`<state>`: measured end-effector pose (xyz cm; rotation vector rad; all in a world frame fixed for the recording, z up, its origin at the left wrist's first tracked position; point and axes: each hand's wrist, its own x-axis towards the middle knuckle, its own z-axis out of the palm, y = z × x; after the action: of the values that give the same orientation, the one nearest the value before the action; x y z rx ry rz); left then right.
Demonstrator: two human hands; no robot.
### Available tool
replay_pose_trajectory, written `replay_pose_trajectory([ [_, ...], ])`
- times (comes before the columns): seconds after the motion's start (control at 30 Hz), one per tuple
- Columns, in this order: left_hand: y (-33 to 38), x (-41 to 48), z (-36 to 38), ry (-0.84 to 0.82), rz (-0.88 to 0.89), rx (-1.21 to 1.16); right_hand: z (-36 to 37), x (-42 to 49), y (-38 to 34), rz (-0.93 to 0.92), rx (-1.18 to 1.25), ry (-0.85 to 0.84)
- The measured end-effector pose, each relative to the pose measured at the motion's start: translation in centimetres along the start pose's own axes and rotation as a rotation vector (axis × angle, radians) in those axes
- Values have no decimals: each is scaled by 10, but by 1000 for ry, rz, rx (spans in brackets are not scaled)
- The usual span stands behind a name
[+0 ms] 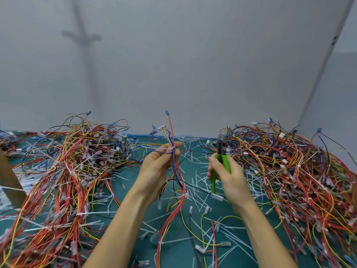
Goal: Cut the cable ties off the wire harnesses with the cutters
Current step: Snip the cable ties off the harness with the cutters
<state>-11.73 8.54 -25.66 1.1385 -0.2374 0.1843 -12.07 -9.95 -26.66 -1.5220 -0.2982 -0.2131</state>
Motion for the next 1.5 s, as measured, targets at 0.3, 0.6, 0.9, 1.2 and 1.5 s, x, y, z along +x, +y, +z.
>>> replay_pose_trajectory([
  [0.3,-13,0,-2,-62,24,207,12,-5,5,-88,-114,-41],
  [0.6,-9,-5,7,-159,94,326,17,-7,0,-60,-37,7],
  [0.9,-11,-9,17,-219,83,463,19,-7,-2,-38,66,97],
  [1.2,-7,-12,16,-224,-12,438,18,-7,-2,-36,92,146],
  [1.5,-6,-17,20,104,182,722,18,-6,-2,-47,131,191],
])
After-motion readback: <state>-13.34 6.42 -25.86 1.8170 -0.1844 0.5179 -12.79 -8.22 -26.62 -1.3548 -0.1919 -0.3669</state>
